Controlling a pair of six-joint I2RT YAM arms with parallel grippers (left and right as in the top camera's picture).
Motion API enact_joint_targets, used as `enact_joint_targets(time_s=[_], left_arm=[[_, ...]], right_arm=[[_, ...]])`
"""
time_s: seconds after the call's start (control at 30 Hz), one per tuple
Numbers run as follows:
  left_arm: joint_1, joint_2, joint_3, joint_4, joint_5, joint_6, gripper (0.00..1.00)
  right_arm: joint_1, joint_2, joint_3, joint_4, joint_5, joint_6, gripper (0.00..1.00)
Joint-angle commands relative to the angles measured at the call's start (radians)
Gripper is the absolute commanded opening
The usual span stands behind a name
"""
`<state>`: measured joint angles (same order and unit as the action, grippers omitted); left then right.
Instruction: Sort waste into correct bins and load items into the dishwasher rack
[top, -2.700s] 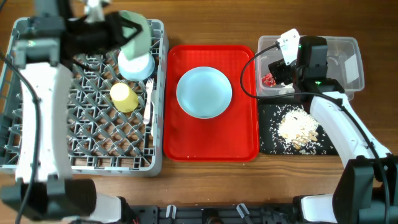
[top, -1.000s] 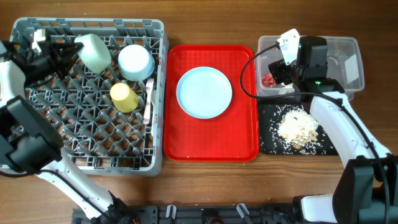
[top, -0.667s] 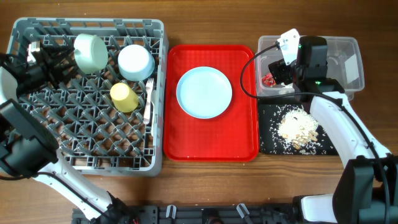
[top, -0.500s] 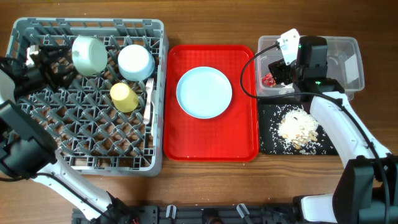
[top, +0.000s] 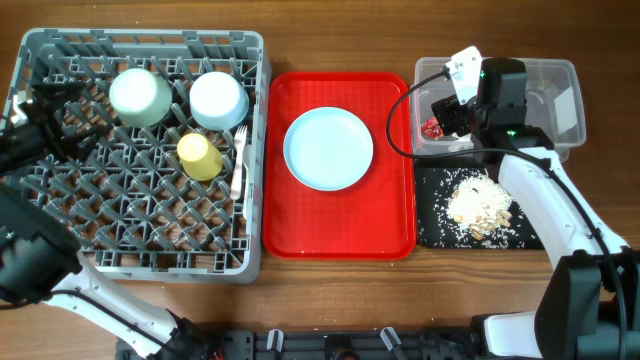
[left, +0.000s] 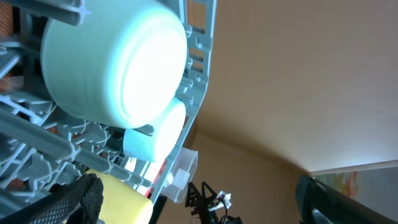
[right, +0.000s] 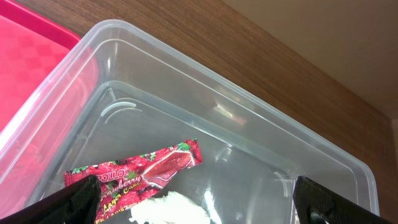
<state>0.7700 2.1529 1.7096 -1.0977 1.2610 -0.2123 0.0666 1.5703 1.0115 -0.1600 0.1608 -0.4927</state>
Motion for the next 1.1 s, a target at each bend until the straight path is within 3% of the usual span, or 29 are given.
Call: enact_joint_targets(time_s=[0.0, 0.17, 0.3, 0.4, 0.57, 0.73, 0.9, 1.07], left_arm=[[0.007, -0.106, 0.001, 0.009, -0.007, -0.020, 1.00], [-0.014, -0.246, 0.001, 0.008, -0.152, -0.027, 1.00], [-0.098, -0.404, 0.001, -0.012, -0.415, -0.028, 1.00], [-0.196, -0.491, 0.001, -0.022, -0.531, -0.028, 1.00], [-0.476, -0.560, 0.000, -0.042, -0.713, -0.027, 1.00], [-0.752, -0.537, -0.045, -0.042, -0.748, -0.029, 1.00], [-1.024, -0.480, -0.123, -0.013, -0.974, -0.111, 1.00], [-1.232, -0.396, -0.172, 0.071, -1.002, -0.110, 1.00]], right_arm=[[-0.002, 0.010, 0.014, 0.002, -0.004, -0.005, 1.00], [-0.002, 0.010, 0.014, 0.002, -0.004, -0.005, 1.00], [-0.002, 0.010, 0.014, 0.002, -0.004, -0.005, 1.00], [-0.002, 0.010, 0.014, 0.002, -0.004, -0.005, 1.00], [-0.002, 0.010, 0.014, 0.002, -0.004, -0.005, 1.00], [-0.002, 0.010, 0.014, 0.002, -0.004, -0.005, 1.00], [-0.002, 0.010, 0.014, 0.002, -0.004, -0.005, 1.00], [-0.002, 0.010, 0.014, 0.002, -0.004, -0.005, 1.00]])
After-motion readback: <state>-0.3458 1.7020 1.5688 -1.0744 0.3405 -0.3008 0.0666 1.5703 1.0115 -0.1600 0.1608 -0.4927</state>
